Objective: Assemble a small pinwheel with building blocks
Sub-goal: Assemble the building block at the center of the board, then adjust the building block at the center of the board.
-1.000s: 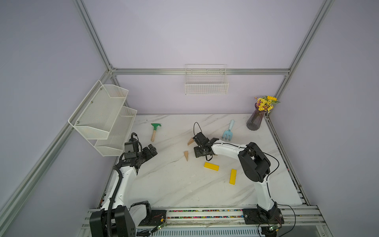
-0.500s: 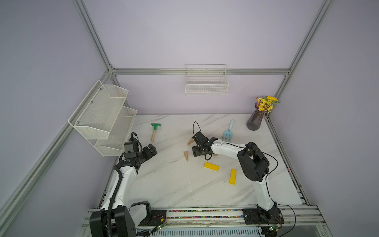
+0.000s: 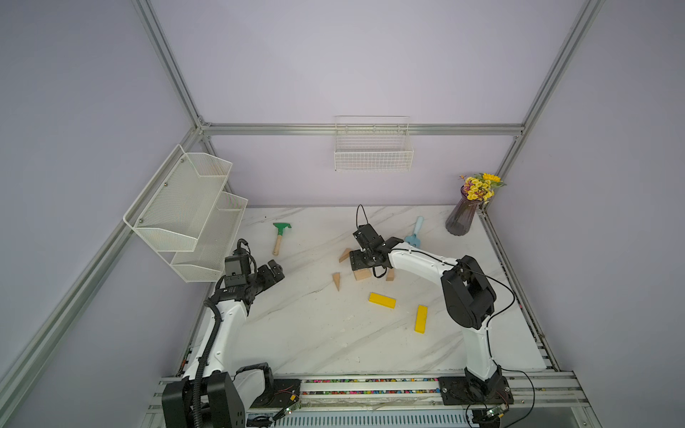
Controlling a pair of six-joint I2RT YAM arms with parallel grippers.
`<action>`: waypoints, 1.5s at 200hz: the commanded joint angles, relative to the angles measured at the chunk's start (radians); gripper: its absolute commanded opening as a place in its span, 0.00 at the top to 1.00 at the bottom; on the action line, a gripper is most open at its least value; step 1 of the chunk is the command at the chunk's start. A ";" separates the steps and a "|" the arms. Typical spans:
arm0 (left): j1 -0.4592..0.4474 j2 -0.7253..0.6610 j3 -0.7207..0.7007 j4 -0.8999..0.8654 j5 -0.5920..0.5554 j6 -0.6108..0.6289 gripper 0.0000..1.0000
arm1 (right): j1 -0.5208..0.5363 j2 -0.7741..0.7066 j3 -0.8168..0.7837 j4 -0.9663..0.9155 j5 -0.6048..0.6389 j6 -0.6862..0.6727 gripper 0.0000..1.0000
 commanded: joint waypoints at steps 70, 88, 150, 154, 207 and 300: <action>0.006 -0.004 -0.028 0.052 0.031 0.023 0.00 | -0.059 0.183 0.160 -0.032 -0.049 -0.097 0.67; 0.006 -0.003 -0.028 0.053 0.033 0.023 0.00 | -0.059 0.189 0.161 -0.042 -0.050 -0.106 0.68; 0.007 0.001 -0.035 0.061 0.038 0.021 0.00 | -0.057 0.149 0.080 -0.019 -0.070 -0.116 0.68; 0.006 0.002 -0.035 0.061 0.039 0.021 0.00 | -0.057 0.146 0.074 -0.018 -0.073 -0.116 0.68; 0.007 0.001 -0.036 0.063 0.041 0.019 0.00 | -0.058 0.115 0.033 -0.007 -0.078 -0.118 0.68; 0.005 0.002 -0.039 0.067 0.043 0.018 0.00 | -0.057 0.085 0.088 -0.028 -0.060 -0.093 0.57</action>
